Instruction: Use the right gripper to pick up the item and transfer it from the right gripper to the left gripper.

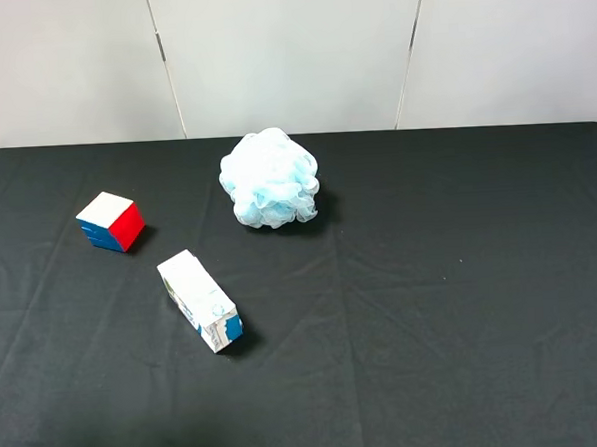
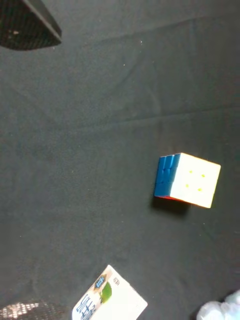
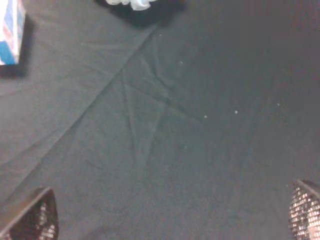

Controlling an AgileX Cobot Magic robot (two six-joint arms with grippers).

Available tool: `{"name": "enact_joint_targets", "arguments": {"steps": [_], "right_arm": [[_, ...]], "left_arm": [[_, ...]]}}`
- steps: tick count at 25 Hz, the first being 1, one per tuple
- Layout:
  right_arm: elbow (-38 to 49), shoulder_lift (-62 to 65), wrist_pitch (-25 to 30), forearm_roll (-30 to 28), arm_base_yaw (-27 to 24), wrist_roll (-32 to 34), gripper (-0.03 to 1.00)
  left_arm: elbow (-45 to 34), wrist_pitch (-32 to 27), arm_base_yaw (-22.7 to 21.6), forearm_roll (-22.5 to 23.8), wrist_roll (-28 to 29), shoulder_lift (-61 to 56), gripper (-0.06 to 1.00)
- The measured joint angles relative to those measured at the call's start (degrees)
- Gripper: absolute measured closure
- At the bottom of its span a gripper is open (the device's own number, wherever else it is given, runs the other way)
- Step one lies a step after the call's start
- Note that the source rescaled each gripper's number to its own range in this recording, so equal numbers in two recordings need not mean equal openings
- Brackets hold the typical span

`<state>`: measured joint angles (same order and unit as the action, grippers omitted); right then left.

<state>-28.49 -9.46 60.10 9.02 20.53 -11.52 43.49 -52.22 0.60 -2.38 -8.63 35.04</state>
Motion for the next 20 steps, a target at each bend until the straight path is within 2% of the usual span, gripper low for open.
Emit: {"name": "enact_joint_targets", "arguments": {"steps": [8, 14, 17, 20], "right_arm": [[0.00, 0.00, -0.83, -1.75, 0.00, 5.50, -0.03], [0.00, 0.00, -0.83, -1.75, -0.10, 5.92, -0.03], [0.00, 0.60, -0.91, -1.44, -3.26, 5.92, -0.03], [0.01, 3.68, -1.00, -1.18, -9.57, 5.92, -0.03]], "left_arm": [[-7.19, -5.67, 0.00, -0.23, 0.00, -25.95, -0.06], [-9.95, -9.57, 0.00, -0.27, 0.05, -32.77, -0.06], [-13.19, -10.50, 0.00, -0.27, 0.53, -33.29, -0.06], [-14.59, -8.72, 0.00, -0.22, 1.24, -33.29, -0.06]]}}
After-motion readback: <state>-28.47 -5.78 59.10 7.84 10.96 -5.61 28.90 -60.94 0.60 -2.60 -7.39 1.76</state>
